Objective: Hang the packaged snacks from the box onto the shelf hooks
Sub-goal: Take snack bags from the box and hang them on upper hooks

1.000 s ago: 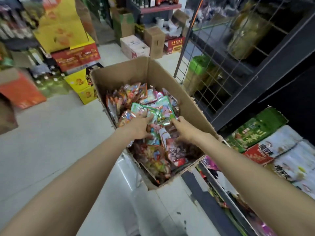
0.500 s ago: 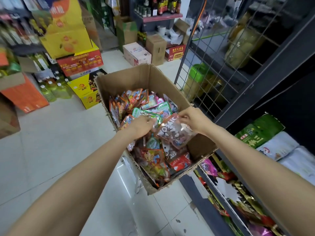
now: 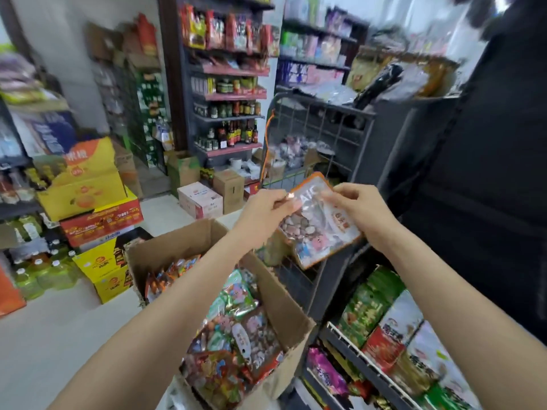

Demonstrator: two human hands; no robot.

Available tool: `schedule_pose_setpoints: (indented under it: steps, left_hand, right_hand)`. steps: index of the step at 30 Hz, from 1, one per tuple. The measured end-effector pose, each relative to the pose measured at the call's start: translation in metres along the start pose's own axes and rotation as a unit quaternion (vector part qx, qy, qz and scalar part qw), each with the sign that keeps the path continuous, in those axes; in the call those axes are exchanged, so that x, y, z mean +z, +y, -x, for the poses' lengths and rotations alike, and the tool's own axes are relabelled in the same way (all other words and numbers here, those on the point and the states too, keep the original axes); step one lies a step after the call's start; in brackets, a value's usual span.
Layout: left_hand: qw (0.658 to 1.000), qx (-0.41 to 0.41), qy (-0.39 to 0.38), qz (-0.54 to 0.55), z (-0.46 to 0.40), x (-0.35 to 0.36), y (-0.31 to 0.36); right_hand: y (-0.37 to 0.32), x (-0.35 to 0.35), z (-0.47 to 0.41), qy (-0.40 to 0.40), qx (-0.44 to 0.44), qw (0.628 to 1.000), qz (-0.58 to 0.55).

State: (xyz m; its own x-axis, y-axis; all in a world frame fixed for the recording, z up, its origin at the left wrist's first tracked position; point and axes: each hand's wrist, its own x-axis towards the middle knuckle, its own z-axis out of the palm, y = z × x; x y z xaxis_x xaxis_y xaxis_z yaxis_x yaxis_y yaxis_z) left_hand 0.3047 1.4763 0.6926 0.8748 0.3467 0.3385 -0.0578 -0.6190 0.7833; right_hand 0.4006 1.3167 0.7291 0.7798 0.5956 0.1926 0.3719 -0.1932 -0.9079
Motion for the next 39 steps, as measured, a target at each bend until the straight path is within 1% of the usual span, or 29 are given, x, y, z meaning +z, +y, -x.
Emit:
schedule_pose_setpoints:
  steps: [3,4,5,7,11,13,15,16,18,19,20,21,22,24,25,27,30,32,34,36,39]
  left_hand:
    - [0.998,0.037,0.031,0.028,-0.023,0.012,0.042]
    - [0.998,0.053,0.039,0.025,-0.028,0.017,0.056]
    - [0.996,0.078,0.037,0.016,-0.035,0.025,0.076]
    - [0.995,0.091,0.034,0.007,-0.045,0.036,0.102]
    - [0.993,0.114,0.005,0.034,-0.061,0.060,0.163]
    - [0.989,0.138,-0.011,0.054,-0.064,0.072,0.191]
    - [0.986,0.151,-0.001,0.075,-0.065,0.085,0.213]
    - [0.985,0.145,0.007,0.095,-0.066,0.091,0.222]
    - [0.981,0.123,0.015,0.148,-0.067,0.101,0.238]
    - [0.979,0.118,0.013,0.166,-0.066,0.105,0.245]
    - [0.977,0.115,0.007,0.176,-0.065,0.108,0.253]
    - [0.976,0.113,-0.005,0.186,-0.063,0.111,0.260]
    - [0.974,0.109,-0.023,0.195,-0.061,0.114,0.266]
    - [0.974,0.119,-0.050,0.185,-0.056,0.119,0.274]
    - [0.976,0.134,-0.043,0.167,-0.055,0.122,0.276]
    - [0.979,0.157,0.007,0.132,-0.056,0.124,0.277]
    - [0.978,0.163,0.070,0.110,-0.062,0.124,0.278]
    - [0.977,0.173,0.102,0.070,-0.065,0.123,0.282]
    - [0.973,0.185,0.131,0.052,-0.067,0.125,0.287]
    - [0.970,0.187,0.149,0.049,-0.068,0.128,0.292]
    - [0.968,0.188,0.167,0.016,-0.072,0.132,0.301]
  right_hand:
    - [-0.018,-0.056,0.010,-0.016,0.058,0.995,-0.077]
    - [-0.022,-0.072,0.016,-0.017,0.060,0.994,-0.090]
    - [-0.029,-0.093,0.023,0.002,0.047,0.995,-0.089]
    - [-0.039,-0.113,0.033,0.053,0.032,0.995,-0.073]
    - [-0.060,-0.158,0.058,0.194,-0.012,0.979,-0.058]
    - [-0.067,-0.179,0.070,0.245,-0.029,0.966,-0.074]
    - [-0.071,-0.197,0.082,0.278,-0.036,0.951,-0.133]
    - [-0.072,-0.205,0.088,0.272,-0.036,0.942,-0.196]
    - [-0.073,-0.219,0.100,0.230,-0.033,0.921,-0.313]
    - [-0.073,-0.224,0.106,0.209,-0.039,0.921,-0.326]
    - [-0.072,-0.229,0.109,0.202,-0.045,0.929,-0.305]
    - [-0.071,-0.233,0.112,0.212,-0.055,0.939,-0.267]
    - [-0.071,-0.235,0.113,0.237,-0.065,0.942,-0.228]
    - [-0.074,-0.242,0.115,0.311,-0.087,0.933,-0.156]
    - [-0.075,-0.247,0.115,0.356,-0.104,0.922,-0.114]
    - [-0.078,-0.260,0.118,0.430,-0.142,0.892,-0.007]
    - [-0.080,-0.280,0.125,0.494,-0.168,0.845,0.116]
    - [-0.081,-0.291,0.128,0.513,-0.180,0.827,0.141]
    - [-0.085,-0.298,0.129,0.524,-0.184,0.819,0.148]
    - [-0.088,-0.302,0.127,0.528,-0.184,0.816,0.147]
    - [-0.093,-0.309,0.122,0.529,-0.172,0.819,0.142]
